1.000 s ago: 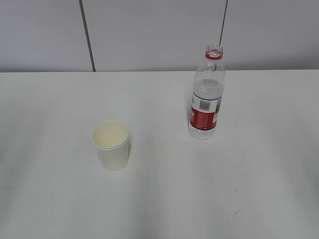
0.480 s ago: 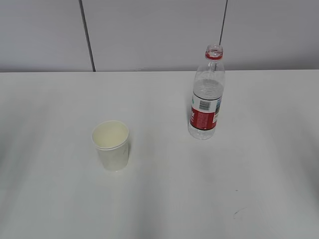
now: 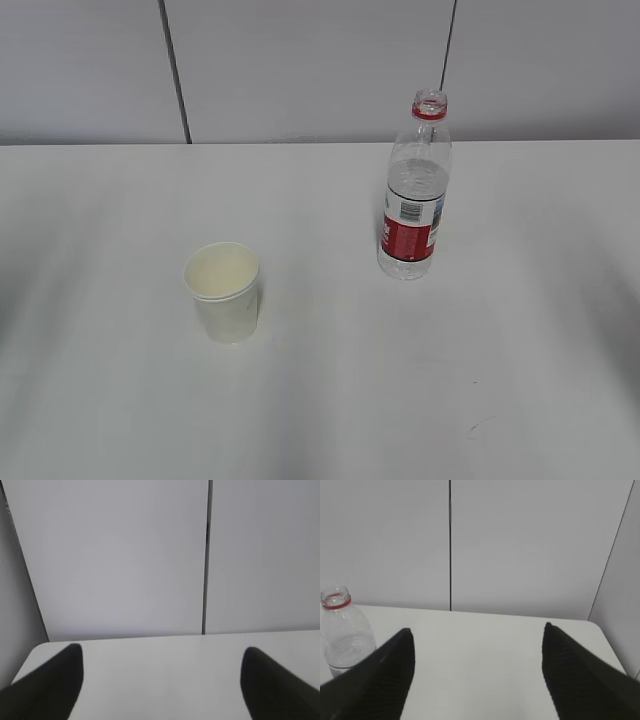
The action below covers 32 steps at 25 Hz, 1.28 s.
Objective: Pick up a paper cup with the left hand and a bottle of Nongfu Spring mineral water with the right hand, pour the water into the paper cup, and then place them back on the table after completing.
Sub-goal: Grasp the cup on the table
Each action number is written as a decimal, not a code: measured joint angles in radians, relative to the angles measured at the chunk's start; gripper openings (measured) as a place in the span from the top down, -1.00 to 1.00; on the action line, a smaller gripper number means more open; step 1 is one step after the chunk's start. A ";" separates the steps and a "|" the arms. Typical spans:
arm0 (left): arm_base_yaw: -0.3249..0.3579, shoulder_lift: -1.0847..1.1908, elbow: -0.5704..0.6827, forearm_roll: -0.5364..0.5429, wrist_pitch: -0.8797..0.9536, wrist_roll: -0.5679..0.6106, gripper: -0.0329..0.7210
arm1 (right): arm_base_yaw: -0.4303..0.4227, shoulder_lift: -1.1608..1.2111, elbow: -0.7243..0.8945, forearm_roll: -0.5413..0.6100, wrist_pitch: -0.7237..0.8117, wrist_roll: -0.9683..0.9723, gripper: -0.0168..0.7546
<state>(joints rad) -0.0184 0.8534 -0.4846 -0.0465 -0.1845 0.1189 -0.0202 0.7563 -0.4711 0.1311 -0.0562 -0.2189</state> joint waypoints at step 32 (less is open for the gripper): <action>0.000 0.296 0.140 -0.006 -0.214 0.000 -0.64 | 0.000 0.487 0.000 -0.001 -0.277 0.004 -0.56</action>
<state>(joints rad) -0.0184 1.1494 -0.3444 -0.0529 -0.3985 0.1189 -0.0202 1.2429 -0.4711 0.1306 -0.3332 -0.2151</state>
